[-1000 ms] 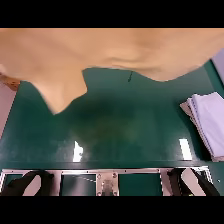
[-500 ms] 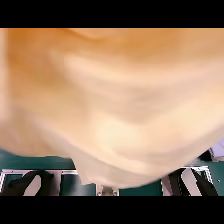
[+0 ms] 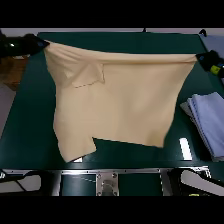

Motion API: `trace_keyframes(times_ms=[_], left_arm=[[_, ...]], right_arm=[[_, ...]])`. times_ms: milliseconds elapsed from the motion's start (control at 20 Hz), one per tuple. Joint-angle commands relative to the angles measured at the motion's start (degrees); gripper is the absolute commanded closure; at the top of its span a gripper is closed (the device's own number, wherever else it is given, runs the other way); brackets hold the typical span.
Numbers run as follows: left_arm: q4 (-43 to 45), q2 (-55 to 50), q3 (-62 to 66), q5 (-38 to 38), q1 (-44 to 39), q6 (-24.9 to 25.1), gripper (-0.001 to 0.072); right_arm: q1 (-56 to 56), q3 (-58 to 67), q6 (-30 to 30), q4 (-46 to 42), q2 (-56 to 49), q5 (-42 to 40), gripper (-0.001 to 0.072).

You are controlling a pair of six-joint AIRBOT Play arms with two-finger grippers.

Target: Fold the shirts.

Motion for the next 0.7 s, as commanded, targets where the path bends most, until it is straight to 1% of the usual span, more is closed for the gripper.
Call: trace_keyframes(times_ms=[0, 150, 250, 350, 450, 600, 650], left_arm=[[-9.35, -15.56, -0.07, 2.54, -0.72, 4.63, 0.0679], [-9.64, -21.35, 2.91, 7.04, -1.49, 4.63, 0.0679], [-10.03, -22.10, 4.15, 10.82, -1.49, 4.61, 0.0679], [-10.12, -22.10, 6.29, 13.14, -1.46, 4.57, 0.0679], [-10.10, -22.10, 9.14, 13.42, -1.46, 4.63, 0.0679], [-9.77, -22.10, 10.64, 15.67, -1.46, 4.66, 0.0679], [-7.98, -22.25, 10.64, 15.61, -1.49, 4.63, 0.0679]], right_arm=[[4.11, 2.60, -1.55, 2.69, -17.07, -5.60, 0.0699], [4.92, 12.02, -1.51, 6.75, -27.47, -4.92, 0.0699], [5.51, 17.09, -1.11, 9.33, -31.32, -4.11, 0.0699], [6.25, 21.40, -1.09, 9.79, -33.09, -3.82, 0.0698], [6.71, 24.39, -1.09, 9.75, -33.24, -3.65, 0.0699], [7.34, 25.64, -1.07, 9.66, -33.27, -3.06, 0.0699], [7.61, 25.44, -1.09, 9.16, -33.35, -1.99, 0.0699]])
